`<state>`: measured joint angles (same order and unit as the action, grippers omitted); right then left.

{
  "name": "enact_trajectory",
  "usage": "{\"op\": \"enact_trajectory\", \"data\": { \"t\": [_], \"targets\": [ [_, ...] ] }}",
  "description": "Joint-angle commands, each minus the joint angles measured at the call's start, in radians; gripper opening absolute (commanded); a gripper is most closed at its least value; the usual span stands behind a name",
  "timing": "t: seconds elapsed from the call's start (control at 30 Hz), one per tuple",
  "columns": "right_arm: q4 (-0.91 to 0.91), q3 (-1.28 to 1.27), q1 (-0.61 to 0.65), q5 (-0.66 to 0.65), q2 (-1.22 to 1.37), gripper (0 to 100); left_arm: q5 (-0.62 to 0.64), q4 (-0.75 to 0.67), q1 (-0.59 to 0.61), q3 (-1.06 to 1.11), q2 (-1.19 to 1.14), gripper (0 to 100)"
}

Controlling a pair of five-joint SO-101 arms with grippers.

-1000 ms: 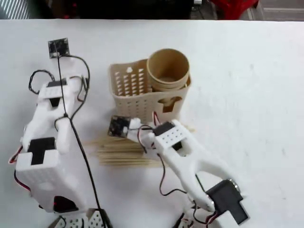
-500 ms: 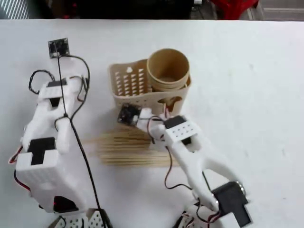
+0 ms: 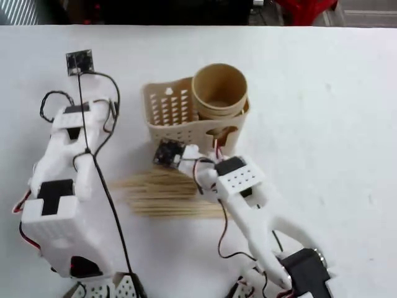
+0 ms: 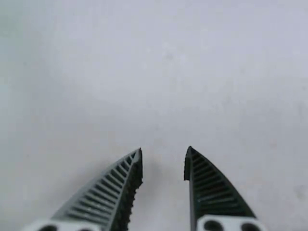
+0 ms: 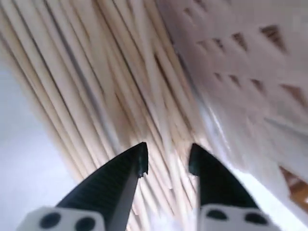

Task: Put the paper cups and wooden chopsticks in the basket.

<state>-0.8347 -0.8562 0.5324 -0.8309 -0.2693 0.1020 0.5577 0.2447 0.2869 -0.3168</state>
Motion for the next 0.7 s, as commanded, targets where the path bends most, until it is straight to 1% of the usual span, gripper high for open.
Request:
{"op": "enact_trajectory", "data": {
  "t": [0.0, 0.13, 0.3, 0.37, 0.53, 0.67],
  "targets": [
    [0.021, -0.011, 0.042, 0.009, -0.044, 23.9, -0.011, 0.005, -0.018, -0.041, 0.004, 16],
    [0.084, -0.021, 0.051, 0.009, 0.019, 20.1, -0.011, 0.032, -0.018, -0.044, 0.004, 16],
    [0.104, 0.048, 0.031, 0.015, 0.179, 19.4, -0.011, 0.032, -0.018, -0.043, 0.004, 16],
    [0.102, 0.068, 0.016, 0.017, 0.188, 18.2, -0.011, 0.032, -0.018, -0.043, 0.004, 16],
    [0.104, 0.071, -0.015, 0.018, 0.153, 6.9, -0.011, 0.029, -0.018, -0.046, 0.002, 16],
    [0.084, 0.069, -0.015, 0.02, 0.114, 3.8, -0.011, 0.029, -0.019, -0.048, 0.002, 16]
  ]
}}
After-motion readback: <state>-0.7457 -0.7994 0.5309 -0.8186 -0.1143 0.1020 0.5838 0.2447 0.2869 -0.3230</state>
